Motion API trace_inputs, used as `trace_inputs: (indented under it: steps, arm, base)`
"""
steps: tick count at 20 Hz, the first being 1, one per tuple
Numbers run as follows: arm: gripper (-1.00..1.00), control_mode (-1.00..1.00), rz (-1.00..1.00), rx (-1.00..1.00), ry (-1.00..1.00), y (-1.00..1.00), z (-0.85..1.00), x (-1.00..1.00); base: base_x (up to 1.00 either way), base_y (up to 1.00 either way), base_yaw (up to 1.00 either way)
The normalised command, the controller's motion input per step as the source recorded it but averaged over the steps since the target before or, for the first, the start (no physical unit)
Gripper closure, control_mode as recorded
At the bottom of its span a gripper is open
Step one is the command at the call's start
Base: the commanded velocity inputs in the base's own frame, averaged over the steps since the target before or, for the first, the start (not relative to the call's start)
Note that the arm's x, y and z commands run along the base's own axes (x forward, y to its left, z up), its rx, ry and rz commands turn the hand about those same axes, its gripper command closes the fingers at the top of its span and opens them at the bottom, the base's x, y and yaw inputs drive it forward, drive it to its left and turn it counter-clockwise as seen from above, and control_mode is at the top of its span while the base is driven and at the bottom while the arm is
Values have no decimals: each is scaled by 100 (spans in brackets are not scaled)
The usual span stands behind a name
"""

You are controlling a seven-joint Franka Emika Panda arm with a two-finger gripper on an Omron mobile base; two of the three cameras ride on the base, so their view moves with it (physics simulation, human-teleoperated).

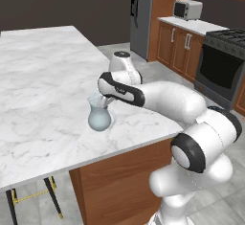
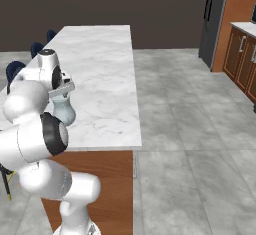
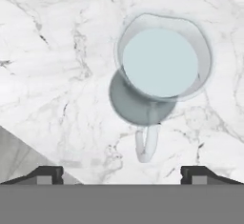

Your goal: Place the pitcher and cup on the dining counter for serving.

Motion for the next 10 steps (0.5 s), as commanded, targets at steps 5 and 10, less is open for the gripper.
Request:
trace_inputs:
  steps: [5, 10]
  arm:
    - [-100, -100, -5, 0, -12, -38, 53, -100]
    - [-100, -100, -4, 0, -36, -52, 35, -100]
  base:
    - [0, 0, 0]
    - [0, 0, 0]
